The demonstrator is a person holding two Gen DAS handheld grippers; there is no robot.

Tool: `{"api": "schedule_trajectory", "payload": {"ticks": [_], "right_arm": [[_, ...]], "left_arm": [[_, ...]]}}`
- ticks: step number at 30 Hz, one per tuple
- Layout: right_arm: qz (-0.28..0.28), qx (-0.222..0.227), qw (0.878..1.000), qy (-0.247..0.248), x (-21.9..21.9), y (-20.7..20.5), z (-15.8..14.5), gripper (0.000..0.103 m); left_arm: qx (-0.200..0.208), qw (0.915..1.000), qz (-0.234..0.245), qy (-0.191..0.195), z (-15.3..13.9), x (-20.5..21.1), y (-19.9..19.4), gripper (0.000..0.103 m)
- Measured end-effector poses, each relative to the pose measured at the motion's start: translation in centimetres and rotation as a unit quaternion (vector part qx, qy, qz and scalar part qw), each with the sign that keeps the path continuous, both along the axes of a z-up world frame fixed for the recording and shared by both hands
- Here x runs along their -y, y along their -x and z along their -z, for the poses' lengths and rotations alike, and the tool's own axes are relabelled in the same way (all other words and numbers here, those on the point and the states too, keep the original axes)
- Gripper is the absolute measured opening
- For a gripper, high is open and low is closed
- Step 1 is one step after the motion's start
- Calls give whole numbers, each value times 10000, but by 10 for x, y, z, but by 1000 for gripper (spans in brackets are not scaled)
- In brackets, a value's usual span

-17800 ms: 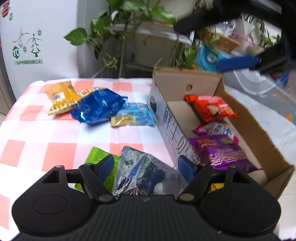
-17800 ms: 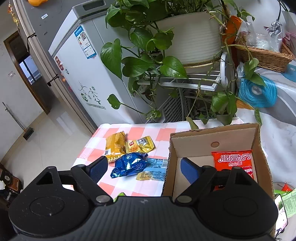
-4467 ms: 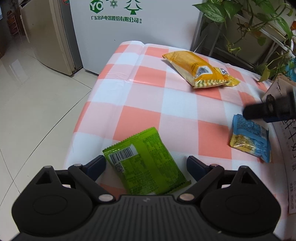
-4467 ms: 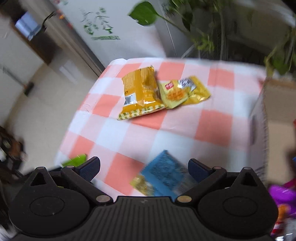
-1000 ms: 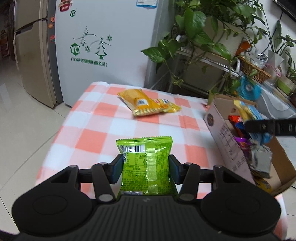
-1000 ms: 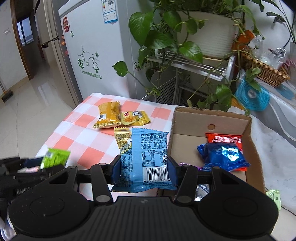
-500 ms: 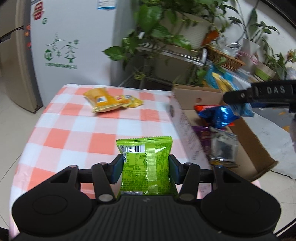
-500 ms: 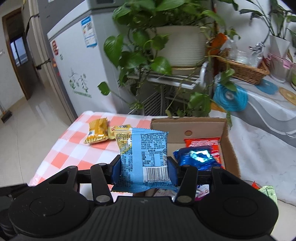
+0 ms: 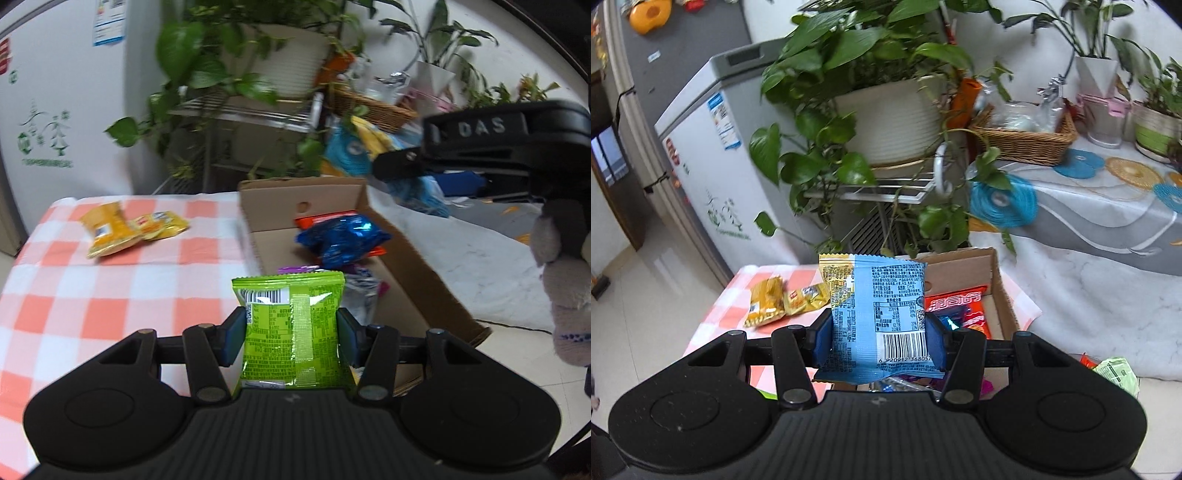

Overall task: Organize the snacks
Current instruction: 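Lower both bags into the cardboard box and open both grippers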

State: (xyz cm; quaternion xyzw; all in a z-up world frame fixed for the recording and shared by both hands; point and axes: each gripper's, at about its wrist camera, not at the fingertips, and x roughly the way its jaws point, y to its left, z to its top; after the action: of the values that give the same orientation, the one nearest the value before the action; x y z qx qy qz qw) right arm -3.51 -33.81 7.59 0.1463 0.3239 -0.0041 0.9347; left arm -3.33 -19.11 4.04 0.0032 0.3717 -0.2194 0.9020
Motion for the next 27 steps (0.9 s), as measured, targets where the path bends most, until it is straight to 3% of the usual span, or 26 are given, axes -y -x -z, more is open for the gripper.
{"api": "schedule_trajectory", "payload": {"ticks": [19,24,27], "right_arm": [[366,-294,9989,-80,19,-5,14,57],[490,-325,9981,-191,24,-7,18,61],[543,-268,9978,-284,26,-8,18,69]], "left_arm": [[3,9988,482,-15,10,66,-14,52],[76,9989,454,-123,10,67,-15,74],[127,9988,421,-207,9,65,-15,77]]}}
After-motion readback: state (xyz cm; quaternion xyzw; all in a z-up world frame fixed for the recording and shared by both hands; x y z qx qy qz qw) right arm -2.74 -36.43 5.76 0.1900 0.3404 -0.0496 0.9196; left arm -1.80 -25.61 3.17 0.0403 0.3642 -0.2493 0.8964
